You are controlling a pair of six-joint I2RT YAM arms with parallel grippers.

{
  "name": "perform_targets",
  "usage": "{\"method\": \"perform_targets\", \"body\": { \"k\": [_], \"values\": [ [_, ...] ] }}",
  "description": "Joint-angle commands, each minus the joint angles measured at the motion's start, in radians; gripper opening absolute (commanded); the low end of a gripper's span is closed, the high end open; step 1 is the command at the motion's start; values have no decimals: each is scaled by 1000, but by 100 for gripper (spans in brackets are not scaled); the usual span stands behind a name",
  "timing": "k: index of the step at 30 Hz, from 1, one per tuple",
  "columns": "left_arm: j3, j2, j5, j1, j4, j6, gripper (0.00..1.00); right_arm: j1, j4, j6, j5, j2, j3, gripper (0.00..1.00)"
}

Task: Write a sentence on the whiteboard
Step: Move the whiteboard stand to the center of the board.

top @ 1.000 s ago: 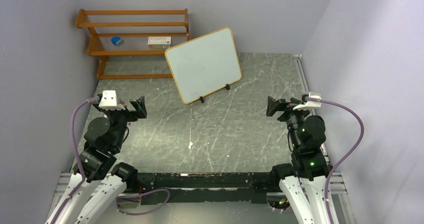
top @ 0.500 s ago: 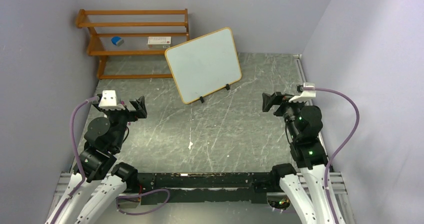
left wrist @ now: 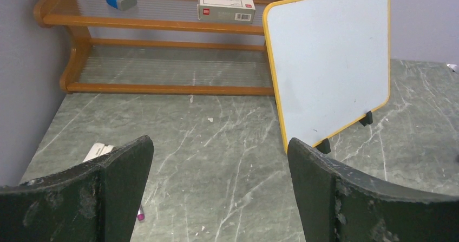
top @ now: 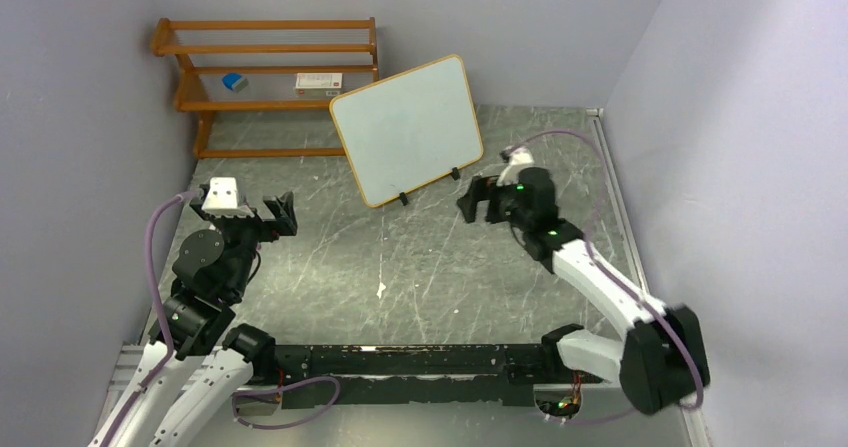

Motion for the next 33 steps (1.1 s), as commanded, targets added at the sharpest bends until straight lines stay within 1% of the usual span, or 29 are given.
{"method": "perform_targets", "body": {
  "k": [1, 6, 10, 15, 18, 24, 33],
  "values": [
    [-1, 6, 29, 11, 15, 9, 97, 150, 192, -71, 89, 213, 41, 98],
    [-5, 1, 14, 11, 16, 9, 97, 223, 280, -86, 119, 452, 145, 92],
    [-8, 0, 12, 11, 18, 12, 97, 276, 280, -98, 136, 618, 253, 84],
    [-10, 0, 13, 11, 19, 15, 97, 335, 253, -104, 181, 789, 375, 77],
    [-12, 1, 15, 10, 21, 14, 97, 359, 244, -98, 214, 854, 423, 75],
    [-13, 3, 18, 9, 29, 18, 97, 404, 215, -103, 309, 944, 510, 65],
    [-17, 2, 20, 9, 33, 20, 98, 438, 209, -120, 416, 994, 569, 48]
  ]
}}
